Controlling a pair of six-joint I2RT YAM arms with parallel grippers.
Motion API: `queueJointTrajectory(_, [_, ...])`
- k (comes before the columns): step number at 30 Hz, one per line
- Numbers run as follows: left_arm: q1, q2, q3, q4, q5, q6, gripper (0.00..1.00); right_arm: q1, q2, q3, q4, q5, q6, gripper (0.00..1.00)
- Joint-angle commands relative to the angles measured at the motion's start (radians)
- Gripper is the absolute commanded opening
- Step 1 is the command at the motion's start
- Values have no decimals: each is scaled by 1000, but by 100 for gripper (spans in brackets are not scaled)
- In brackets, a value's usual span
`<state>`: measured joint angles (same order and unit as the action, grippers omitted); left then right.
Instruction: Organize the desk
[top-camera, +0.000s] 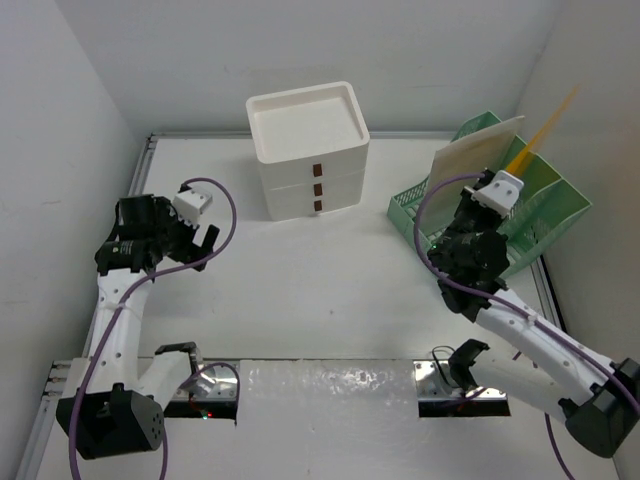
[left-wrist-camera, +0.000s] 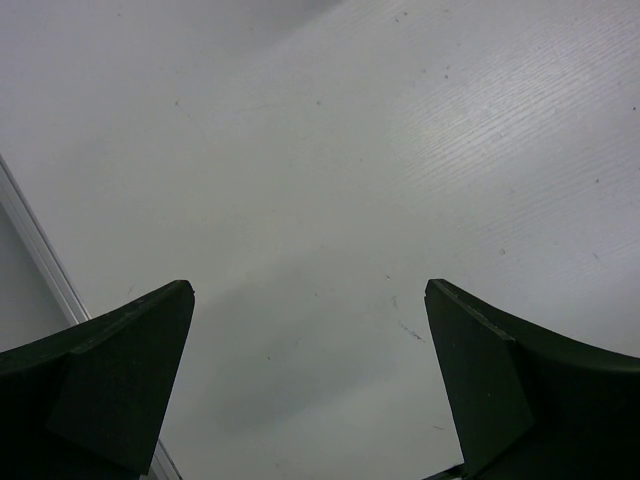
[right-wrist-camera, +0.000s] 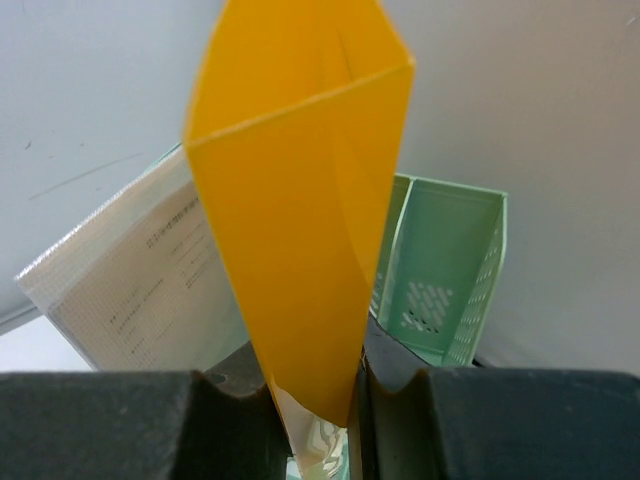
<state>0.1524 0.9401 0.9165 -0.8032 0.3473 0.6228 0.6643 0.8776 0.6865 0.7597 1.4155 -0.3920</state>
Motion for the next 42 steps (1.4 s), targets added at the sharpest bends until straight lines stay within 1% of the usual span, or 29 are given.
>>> queueJointTrajectory(1, [10,-34,19,42,-2,12,100,-6,44,-36,326,-9,-99,0])
queueJointTrajectory(3, [9,-41,15,41,-5,15,100,-17,84,-59,421,-6,-126,0])
queueJointTrajectory(4, [10,-41,16,38,-8,17,100,-23,96,-67,503,-3,-145,0])
queueJointTrajectory(6, [10,-44,15,38,-16,18,100,-32,130,-94,600,16,-217,0])
queueJointTrajectory(7, [10,-44,13,38,-16,18,100,-38,138,-105,701,25,-240,0])
queueJointTrajectory(9, [10,-46,12,42,-16,17,100,-43,156,-136,766,49,-277,0])
queueJointTrajectory(12, [10,-35,10,50,-13,12,100,-51,205,-150,782,86,-266,0])
queueJointTrajectory(13, [10,-34,12,52,-13,12,100,-52,245,-153,823,95,-266,0])
queueJointTrajectory(15, [9,-21,10,52,-17,12,100,-58,288,-163,919,140,-321,0])
queueJointTrajectory(16, [10,-20,9,50,-18,12,100,-64,313,-160,925,151,-318,0])
queueJointTrajectory(19, [10,-26,-5,55,-19,15,100,-92,328,-197,922,186,-208,0])
queueJointTrajectory(21, [10,-30,-8,58,-22,15,100,-114,345,-199,922,194,-182,0])
queueJointTrajectory(25, [10,-24,-8,59,-30,15,100,-124,391,-116,925,198,-211,0])
queueJointTrajectory(29, [10,-18,-7,64,-30,12,100,-117,373,-39,920,188,-234,0])
queueJointTrajectory(31, [10,-12,-8,67,-28,9,100,-114,362,-16,891,181,-222,0])
queueJointTrajectory(37, [9,8,-8,76,-22,2,100,-112,366,-36,866,188,-151,0])
queueJointTrajectory(42, [10,5,-11,68,-25,9,100,-115,396,-47,888,188,-137,0])
